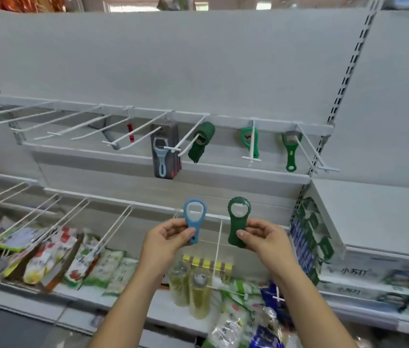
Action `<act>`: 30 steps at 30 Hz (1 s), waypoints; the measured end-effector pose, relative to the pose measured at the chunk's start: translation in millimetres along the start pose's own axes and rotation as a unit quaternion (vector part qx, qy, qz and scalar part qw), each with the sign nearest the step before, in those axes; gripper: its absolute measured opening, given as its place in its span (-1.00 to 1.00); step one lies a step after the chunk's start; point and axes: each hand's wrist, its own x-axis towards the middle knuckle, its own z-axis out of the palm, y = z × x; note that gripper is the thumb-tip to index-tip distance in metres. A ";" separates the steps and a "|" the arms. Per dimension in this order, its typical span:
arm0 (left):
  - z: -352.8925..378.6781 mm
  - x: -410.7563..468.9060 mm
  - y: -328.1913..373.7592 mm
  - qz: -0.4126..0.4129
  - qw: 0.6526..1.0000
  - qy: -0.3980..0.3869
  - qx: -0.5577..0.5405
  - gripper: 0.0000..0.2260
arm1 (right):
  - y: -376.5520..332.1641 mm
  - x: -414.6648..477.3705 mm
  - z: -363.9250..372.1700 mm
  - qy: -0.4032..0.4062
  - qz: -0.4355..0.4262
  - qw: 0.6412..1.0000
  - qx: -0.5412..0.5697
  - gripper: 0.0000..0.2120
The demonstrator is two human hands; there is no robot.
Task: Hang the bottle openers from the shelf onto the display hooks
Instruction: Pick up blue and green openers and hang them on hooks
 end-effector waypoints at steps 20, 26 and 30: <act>69.8 -20.2 50.7 0.064 0.993 -0.088 -0.050 -0.81 | -1.4 -46.0 -61.2 0.068 -0.007 0.998 -0.002 -0.79; 82.3 -14.6 62.1 0.070 0.992 -0.076 -0.077 -0.81 | -5.1 -52.3 -64.6 0.065 -0.014 0.998 -0.002 -0.79; 86.1 -11.8 67.6 0.068 0.991 -0.074 -0.090 -0.83 | -10.3 -53.5 -66.4 0.059 -0.020 0.998 0.000 -0.79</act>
